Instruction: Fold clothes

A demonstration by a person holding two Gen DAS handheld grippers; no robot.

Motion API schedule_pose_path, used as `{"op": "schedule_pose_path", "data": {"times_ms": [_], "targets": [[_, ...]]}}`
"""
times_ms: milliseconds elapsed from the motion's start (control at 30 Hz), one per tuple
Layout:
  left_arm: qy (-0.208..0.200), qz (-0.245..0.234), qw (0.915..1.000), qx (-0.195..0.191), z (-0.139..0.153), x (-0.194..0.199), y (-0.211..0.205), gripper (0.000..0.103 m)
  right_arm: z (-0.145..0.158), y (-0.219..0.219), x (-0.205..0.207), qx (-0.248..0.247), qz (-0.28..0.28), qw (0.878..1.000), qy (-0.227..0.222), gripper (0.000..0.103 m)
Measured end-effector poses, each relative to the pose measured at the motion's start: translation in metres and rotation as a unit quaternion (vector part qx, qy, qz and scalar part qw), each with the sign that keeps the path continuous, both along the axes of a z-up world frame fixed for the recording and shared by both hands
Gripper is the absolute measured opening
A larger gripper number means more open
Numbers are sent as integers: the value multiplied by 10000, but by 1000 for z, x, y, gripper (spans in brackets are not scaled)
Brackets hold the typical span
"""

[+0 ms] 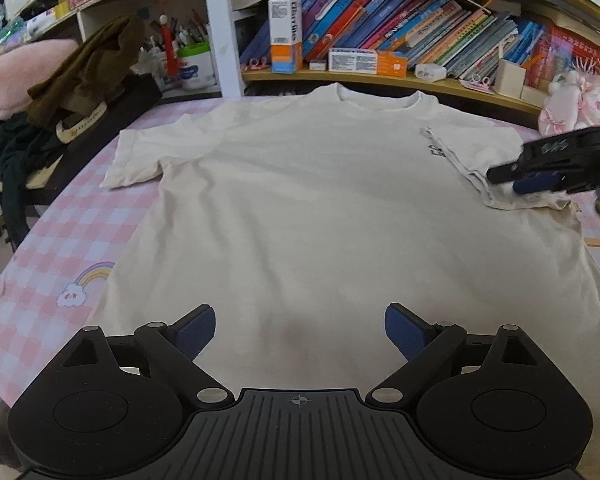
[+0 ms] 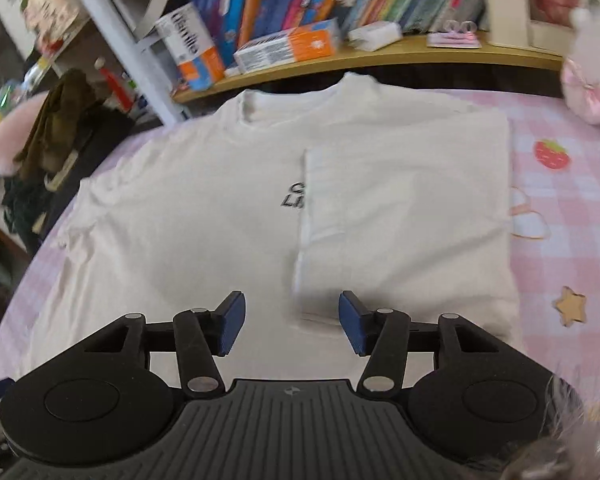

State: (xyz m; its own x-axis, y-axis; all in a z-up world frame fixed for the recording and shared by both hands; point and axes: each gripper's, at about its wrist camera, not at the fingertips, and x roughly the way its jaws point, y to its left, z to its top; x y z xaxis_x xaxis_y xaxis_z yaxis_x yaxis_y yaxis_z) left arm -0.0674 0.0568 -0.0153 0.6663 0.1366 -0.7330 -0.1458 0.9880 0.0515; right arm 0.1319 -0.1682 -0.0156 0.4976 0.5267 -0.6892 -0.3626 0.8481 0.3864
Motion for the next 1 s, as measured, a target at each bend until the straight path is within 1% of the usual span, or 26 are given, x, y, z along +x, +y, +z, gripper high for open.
{"op": "schedule_pose_path", "data": {"times_ms": [67, 133, 267, 400, 500, 567, 600, 633, 667, 700, 733, 767, 800, 867, 933, 1000], "targets": [[-32, -65, 10000, -6, 1, 2, -7, 94, 10, -13, -9, 190, 20, 9997, -168, 53], [-51, -117, 9999, -24, 1, 5, -15, 94, 18, -28, -20, 210, -50, 9994, -284, 53], [-66, -225, 9997, -76, 2, 11, -33, 94, 18, -57, -45, -70, -311, 9991, -283, 53], [-88, -320, 9992, -229, 0, 18, -49, 94, 8, -75, -71, -380, -382, 9983, -236, 53], [-46, -429, 9971, -628, -2, 28, -58, 94, -1, -85, -82, -444, -443, 9979, -136, 52], [-7, -411, 9941, -1001, -4, 42, -62, 92, -5, -88, -90, -489, -375, 9981, -94, 44], [-6, -382, 9922, -1189, -5, 50, -63, 91, -7, -89, -93, -531, -322, 9980, -86, 42], [-24, -358, 9898, -1376, -5, 61, -64, 85, -8, -89, -95, -586, -260, 9979, -85, 38], [-58, -338, 9871, -1563, -5, 72, -66, 79, -9, -90, -98, -640, -197, 9977, -85, 30], [-89, -321, 9847, -1709, -5, 85, -67, 76, -10, -90, -100, -695, -135, 9975, -84, 27], [-111, -309, 9833, -1788, -6, 100, -71, 69, -11, -91, -102, -750, -72, 9971, -84, 23], [-114, -299, 9828, -1819, -7, 114, -75, 61, -12, -91, -104, -804, -9, 9967, -83, 20], [-92, -279, 9826, -1836, -8, 126, -79, 58, -13, -92, -106, -839, 43, 9964, -74, 19], [-12, -183, 9810, -1931, -13, 151, -87, 57, -15, -93, -106, -861, 119, 9962, -40, 17], [60, -110, 9774, -2112, -20, 168, -94, 57, -16, -93, -107, -910, 198, 9956, -81, 17], [207, -65, 9737, -2270, -27, 181, -101, 53, -16, -92, -108, -962, 284, 9949, -138, 17]]}}
